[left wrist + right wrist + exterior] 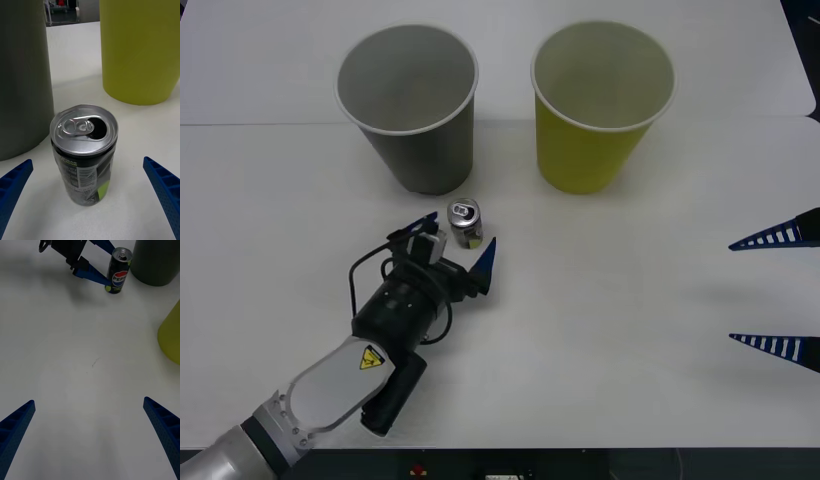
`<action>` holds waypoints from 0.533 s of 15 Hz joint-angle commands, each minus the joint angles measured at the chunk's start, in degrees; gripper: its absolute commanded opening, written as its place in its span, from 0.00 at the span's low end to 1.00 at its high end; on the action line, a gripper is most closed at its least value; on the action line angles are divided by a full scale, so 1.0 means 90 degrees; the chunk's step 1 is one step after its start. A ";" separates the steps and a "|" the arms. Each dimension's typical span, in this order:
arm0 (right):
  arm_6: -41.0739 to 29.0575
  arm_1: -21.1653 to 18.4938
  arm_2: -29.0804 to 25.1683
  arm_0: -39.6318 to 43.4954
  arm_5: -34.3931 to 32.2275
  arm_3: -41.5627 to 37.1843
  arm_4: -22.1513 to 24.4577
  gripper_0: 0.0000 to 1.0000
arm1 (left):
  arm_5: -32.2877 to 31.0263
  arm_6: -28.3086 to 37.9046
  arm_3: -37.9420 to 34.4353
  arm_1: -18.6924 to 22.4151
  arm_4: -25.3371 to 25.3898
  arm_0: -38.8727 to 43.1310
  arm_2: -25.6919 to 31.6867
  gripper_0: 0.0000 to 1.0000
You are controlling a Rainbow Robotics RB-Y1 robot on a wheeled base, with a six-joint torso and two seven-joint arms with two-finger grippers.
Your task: Put the can into the green bin and the plastic bottle into the gray bin
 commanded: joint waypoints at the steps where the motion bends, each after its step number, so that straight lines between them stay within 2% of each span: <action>1: 0.0000 0.0000 0.0000 0.0000 0.0000 0.0000 0.0000 1.00 | -0.0001 0.0066 0.0234 -0.0129 -0.0023 -0.0210 -0.0016 1.00; 8: 0.0000 0.0000 0.0000 0.0000 0.0000 0.0000 0.0000 1.00 | -0.0001 0.0164 0.0761 -0.0393 -0.0072 -0.0561 -0.0026 1.00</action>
